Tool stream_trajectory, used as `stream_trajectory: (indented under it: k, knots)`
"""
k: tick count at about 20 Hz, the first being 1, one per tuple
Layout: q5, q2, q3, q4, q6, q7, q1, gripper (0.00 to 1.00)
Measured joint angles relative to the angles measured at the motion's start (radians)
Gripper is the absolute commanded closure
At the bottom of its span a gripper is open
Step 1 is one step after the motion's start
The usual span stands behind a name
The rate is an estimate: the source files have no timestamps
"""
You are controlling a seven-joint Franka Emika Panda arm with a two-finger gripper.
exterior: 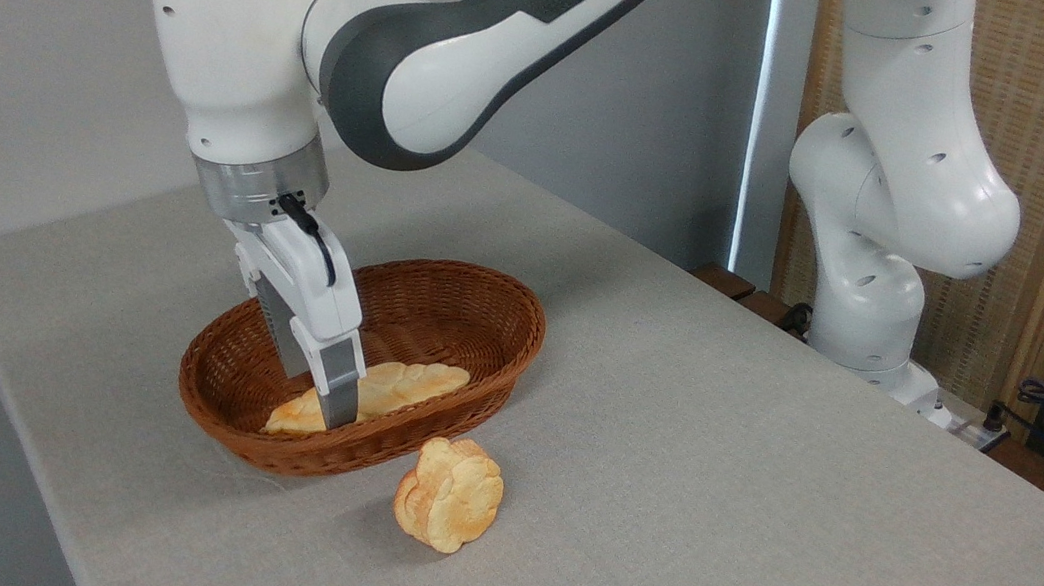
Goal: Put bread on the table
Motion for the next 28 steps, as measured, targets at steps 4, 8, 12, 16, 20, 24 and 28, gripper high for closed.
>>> stream_trajectory:
  k: [4, 8, 12, 16, 20, 24, 28]
  knots:
    - [0.000, -0.004, 0.015, 0.000, -0.001, 0.000, 0.003, 0.00]
    - [0.001, -0.004, 0.013, 0.000, -0.001, 0.000, 0.002, 0.00]
    - [0.007, -0.007, 0.005, -0.001, -0.005, 0.000, -0.004, 0.00]
    - [0.088, -0.006, 0.001, -0.020, -0.008, 0.001, -0.019, 0.00]
    - [0.104, -0.006, 0.001, -0.041, -0.008, 0.001, -0.030, 0.00]
    - [0.106, 0.000, 0.001, -0.052, -0.008, 0.001, -0.047, 0.15]
    - [0.106, 0.007, 0.001, -0.057, -0.008, 0.001, -0.069, 0.68]
